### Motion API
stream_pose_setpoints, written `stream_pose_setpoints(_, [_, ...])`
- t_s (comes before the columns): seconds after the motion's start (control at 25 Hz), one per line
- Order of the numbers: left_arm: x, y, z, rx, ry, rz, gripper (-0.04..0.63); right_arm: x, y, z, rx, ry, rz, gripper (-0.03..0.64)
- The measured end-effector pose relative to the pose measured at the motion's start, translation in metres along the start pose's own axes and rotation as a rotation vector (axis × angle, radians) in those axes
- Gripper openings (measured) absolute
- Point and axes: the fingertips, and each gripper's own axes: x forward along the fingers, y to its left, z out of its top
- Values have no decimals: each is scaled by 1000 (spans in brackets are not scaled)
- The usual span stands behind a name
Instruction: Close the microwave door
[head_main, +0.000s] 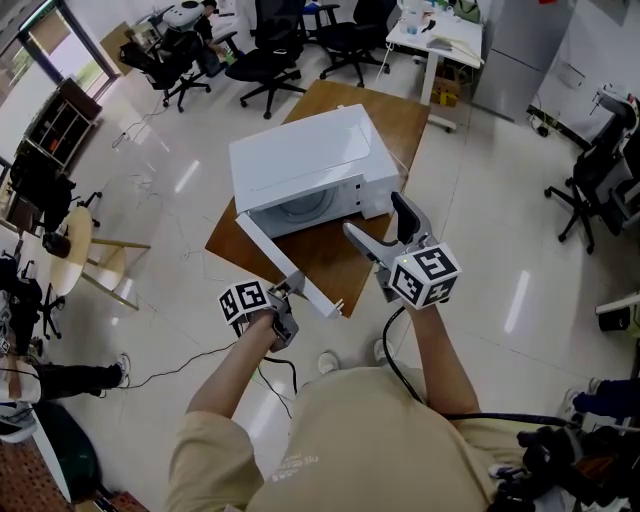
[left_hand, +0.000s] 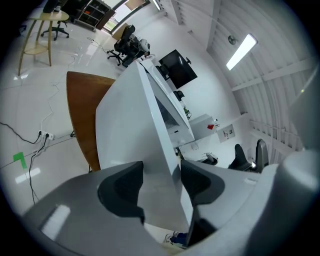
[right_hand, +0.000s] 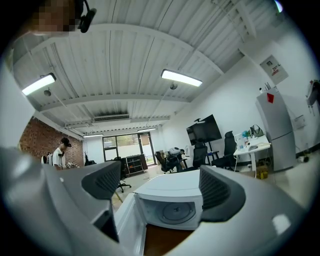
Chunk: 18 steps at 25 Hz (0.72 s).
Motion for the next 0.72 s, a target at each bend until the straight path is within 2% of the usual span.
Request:
stream_pose_setpoints(0.16, [19, -7, 3, -23, -40, 17, 245, -3, -10, 1, -4, -6, -31, 479])
stream_pose_setpoints(0.28, [29, -12, 4, -31, -64, 0, 241, -7, -14, -1, -23, 15, -54, 480])
stream_pose_setpoints(0.72, [69, -26, 18, -155, -127, 21, 229, -24, -18, 7, -36, 13, -99, 479])
